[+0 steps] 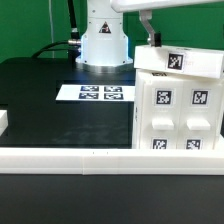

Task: Assemble cabinet

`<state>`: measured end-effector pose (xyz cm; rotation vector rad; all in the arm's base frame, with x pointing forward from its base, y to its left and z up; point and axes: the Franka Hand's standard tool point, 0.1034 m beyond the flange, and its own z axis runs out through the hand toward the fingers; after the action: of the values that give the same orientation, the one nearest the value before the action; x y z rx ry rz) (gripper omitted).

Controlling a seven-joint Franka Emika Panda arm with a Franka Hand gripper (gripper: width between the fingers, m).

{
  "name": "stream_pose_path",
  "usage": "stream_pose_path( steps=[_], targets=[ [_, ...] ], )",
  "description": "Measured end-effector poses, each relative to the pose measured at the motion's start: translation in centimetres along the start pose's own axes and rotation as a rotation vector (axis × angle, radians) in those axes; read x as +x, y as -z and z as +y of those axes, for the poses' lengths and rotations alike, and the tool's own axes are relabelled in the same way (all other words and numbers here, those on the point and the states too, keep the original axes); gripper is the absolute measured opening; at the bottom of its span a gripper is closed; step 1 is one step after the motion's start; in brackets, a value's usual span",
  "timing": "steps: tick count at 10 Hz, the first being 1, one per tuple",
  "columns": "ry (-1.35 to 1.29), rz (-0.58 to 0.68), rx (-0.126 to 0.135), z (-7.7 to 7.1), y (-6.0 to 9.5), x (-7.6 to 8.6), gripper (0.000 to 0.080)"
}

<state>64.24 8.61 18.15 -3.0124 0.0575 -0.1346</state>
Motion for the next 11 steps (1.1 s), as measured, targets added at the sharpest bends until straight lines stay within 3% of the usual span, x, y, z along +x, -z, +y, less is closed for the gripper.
stream_pose_path(
  steps=[2, 5, 9, 11],
  targets=[
    [0.118, 0.000, -0.001, 0.1, 0.0, 0.0, 0.0798],
    [0.410, -0.009, -0.028, -1.3, -0.1, -0.3, 0.0798],
    [0.625, -0.037, -0.058, -1.0, -1.2, -1.2, 0.0798],
    [0.682, -0.046, -0.060, -1.0, -1.5, -1.3, 0.0798]
  ],
)
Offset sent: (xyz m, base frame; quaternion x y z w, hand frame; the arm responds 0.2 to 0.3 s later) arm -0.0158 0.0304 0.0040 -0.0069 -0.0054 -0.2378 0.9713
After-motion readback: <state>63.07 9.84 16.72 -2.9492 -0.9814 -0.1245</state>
